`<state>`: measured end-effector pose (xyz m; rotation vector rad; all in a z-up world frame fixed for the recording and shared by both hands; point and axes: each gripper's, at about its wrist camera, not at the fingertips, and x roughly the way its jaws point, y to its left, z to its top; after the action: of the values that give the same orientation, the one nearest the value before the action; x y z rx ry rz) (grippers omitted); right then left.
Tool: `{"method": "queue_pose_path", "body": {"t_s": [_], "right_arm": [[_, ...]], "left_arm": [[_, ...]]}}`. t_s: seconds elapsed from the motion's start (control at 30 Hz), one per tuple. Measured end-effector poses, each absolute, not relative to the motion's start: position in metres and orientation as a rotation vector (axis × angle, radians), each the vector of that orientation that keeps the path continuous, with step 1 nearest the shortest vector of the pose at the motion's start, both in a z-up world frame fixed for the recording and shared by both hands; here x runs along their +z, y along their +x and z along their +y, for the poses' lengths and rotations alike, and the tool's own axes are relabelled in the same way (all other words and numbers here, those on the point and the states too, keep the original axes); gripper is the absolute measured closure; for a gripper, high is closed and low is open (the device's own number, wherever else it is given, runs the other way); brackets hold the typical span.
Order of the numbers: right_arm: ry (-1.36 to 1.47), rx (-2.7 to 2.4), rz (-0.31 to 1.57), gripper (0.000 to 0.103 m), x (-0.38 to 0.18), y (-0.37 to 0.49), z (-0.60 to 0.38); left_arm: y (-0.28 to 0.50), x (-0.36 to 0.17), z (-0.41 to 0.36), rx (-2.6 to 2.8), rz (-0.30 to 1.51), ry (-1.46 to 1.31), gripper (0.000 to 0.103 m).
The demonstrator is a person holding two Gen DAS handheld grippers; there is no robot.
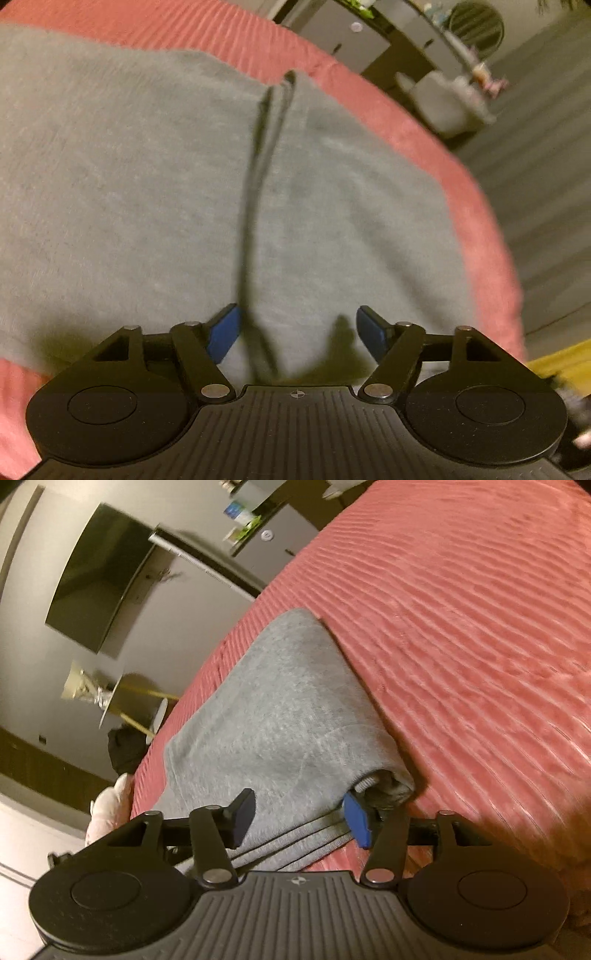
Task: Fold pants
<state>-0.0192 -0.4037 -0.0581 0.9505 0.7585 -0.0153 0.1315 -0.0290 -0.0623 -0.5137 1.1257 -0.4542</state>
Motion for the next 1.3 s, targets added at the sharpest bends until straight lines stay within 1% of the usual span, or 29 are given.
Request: {"method": "queue_pose_path", "body": {"t_s": [0.03, 0.07, 0.13, 0.17, 0.23, 0.27, 0.33, 0.43, 0.47, 0.5, 0.53, 0.57, 0.6, 0.67, 0.7, 0.73, 0.77, 0.8, 0.87, 0.93, 0.97, 1.0, 1.07, 1.17, 1.2, 1.23, 1.3], "right_arm": [[0.966, -0.025, 0.75, 0.04, -0.059, -0.021, -0.405], [0.973, -0.033, 0.747, 0.04, -0.059, -0.022, -0.404], [0.986, -0.049, 0.736, 0.039, -0.061, -0.023, -0.404], [1.0, -0.051, 0.732, 0.039, -0.063, -0.023, -0.405], [1.054, -0.054, 0.742, 0.038, -0.066, -0.021, -0.408], [1.089, -0.04, 0.737, 0.037, -0.069, -0.02, -0.409], [1.125, -0.042, 0.732, 0.034, -0.072, -0.019, -0.411], [1.132, -0.095, 0.728, 0.031, -0.073, -0.015, -0.416], [1.129, -0.114, 0.732, 0.03, -0.072, -0.013, -0.416], [1.131, -0.116, 0.722, 0.025, -0.072, -0.011, -0.416], [1.14, -0.112, 0.712, 0.016, -0.073, -0.008, -0.416], [1.161, -0.105, 0.703, 0.011, -0.075, -0.004, -0.416], [1.199, -0.099, 0.7, 0.009, -0.08, 0.0, -0.415], [1.288, -0.076, 0.674, 0.011, -0.089, 0.008, -0.412], [1.304, -0.058, 0.658, 0.027, -0.092, 0.011, -0.409], [1.292, -0.074, 0.647, 0.07, -0.092, 0.012, -0.405], [1.261, -0.1, 0.632, 0.089, -0.09, 0.01, -0.403], [1.228, -0.121, 0.616, 0.091, -0.087, 0.008, -0.402], [1.229, -0.14, 0.582, 0.091, -0.085, 0.0, -0.404], [1.197, -0.259, 0.662, 0.081, -0.087, 0.001, -0.405], [1.203, -0.314, 0.727, 0.081, -0.094, 0.004, -0.406], [1.248, -0.321, 0.75, 0.08, -0.102, 0.006, -0.409], [1.327, -0.3, 0.726, 0.08, -0.109, 0.004, -0.417], [1.385, -0.284, 0.684, 0.079, -0.115, -0.001, -0.423], [1.39, -0.285, 0.678, 0.079, -0.118, -0.003, -0.423], [1.388, -0.29, 0.678, 0.079, -0.118, -0.002, -0.423], [1.349, -0.296, 0.689, 0.079, -0.115, 0.0, -0.418]], "left_arm": [[0.135, -0.069, -0.03, -0.461, 1.165, -0.562, 0.019], [0.14, -0.078, -0.033, -0.462, 1.197, -0.595, 0.019], [0.142, -0.086, -0.038, -0.46, 1.19, -0.595, 0.022], [0.14, -0.085, -0.039, -0.463, 1.183, -0.586, 0.026], [0.139, -0.083, -0.041, -0.475, 1.182, -0.573, 0.07], [0.138, -0.085, -0.04, -0.48, 1.195, -0.597, 0.071], [0.137, -0.084, -0.035, -0.48, 1.193, -0.632, 0.078], [0.13, -0.063, -0.031, -0.491, 1.126, -0.599, 0.082], [0.129, -0.056, -0.029, -0.495, 1.102, -0.592, 0.082], [0.128, -0.048, -0.027, -0.494, 1.082, -0.599, 0.082], [0.128, -0.044, -0.024, -0.496, 1.071, -0.616, 0.083], [0.128, -0.039, -0.023, -0.497, 1.068, -0.633, 0.083], [0.131, -0.034, -0.025, -0.491, 1.064, -0.637, 0.083], [0.132, -0.022, -0.026, -0.479, 1.019, -0.595, 0.083], [0.13, -0.016, -0.023, -0.466, 0.988, -0.563, 0.083], [0.129, -0.012, -0.021, -0.454, 0.967, -0.547, 0.083], [0.128, -0.01, -0.018, -0.457, 0.954, -0.54, 0.083], [0.127, -0.012, -0.014, -0.472, 0.955, -0.54, 0.083], [0.123, -0.022, -0.016, -0.46, 0.983, -0.493, 0.082], [0.12, -0.043, -0.023, -0.409, 1.039, -0.396, 0.079], [0.119, -0.053, -0.028, -0.372, 1.072, -0.349, 0.077], [0.119, -0.058, -0.029, -0.353, 1.085, -0.324, 0.074], [0.121, -0.049, -0.027, -0.352, 1.047, -0.329, 0.071], [0.129, -0.028, -0.025, -0.28, 0.92, -0.252, 0.061], [0.134, -0.025, -0.025, -0.268, 0.903, -0.234, 0.053], [0.141, -0.023, -0.025, -0.266, 0.904, -0.236, 0.048], [0.16, -0.024, -0.025, -0.272, 0.909, -0.28, 0.044]]}}
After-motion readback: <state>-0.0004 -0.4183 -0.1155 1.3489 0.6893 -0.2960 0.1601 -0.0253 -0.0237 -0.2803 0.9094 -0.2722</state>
